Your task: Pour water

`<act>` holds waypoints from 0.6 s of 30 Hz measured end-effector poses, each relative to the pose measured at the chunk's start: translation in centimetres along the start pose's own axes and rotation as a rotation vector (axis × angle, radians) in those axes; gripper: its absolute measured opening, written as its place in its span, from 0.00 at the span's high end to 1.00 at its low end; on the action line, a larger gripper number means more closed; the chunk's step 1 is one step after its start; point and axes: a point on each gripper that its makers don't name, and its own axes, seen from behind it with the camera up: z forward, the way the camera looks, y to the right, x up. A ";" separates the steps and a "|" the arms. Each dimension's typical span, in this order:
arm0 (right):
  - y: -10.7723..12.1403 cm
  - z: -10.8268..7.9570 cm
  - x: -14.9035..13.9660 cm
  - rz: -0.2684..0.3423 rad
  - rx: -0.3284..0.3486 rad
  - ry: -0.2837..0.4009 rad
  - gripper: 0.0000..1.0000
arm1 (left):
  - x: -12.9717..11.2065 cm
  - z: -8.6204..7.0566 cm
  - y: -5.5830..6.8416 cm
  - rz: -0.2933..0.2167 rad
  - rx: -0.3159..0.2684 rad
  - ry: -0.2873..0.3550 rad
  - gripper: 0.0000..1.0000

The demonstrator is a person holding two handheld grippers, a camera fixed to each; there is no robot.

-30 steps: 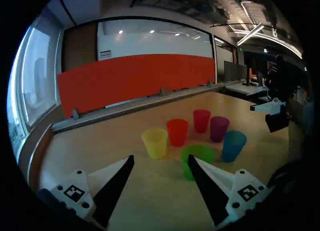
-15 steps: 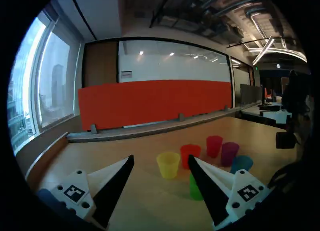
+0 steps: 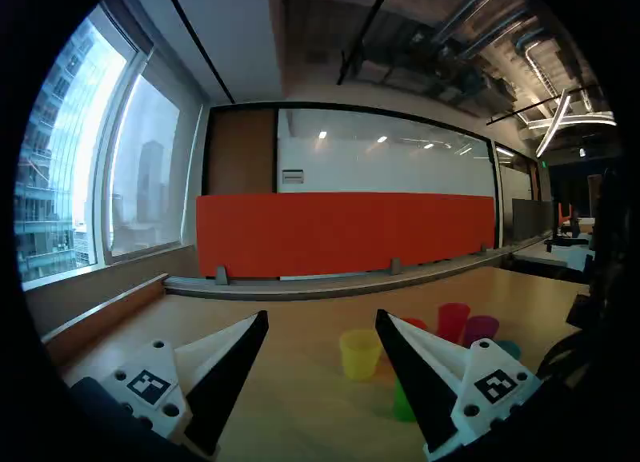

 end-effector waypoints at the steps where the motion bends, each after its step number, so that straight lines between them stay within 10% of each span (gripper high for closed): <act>1: 0.1 -0.2 0.1 -0.001 -0.007 0.006 0.00 | 0.0 -0.1 0.0 -0.002 0.008 0.003 0.00; 18: 0.8 -1.1 -0.3 0.034 -0.060 0.010 0.00 | -1.2 -0.7 0.3 0.015 0.058 0.019 0.00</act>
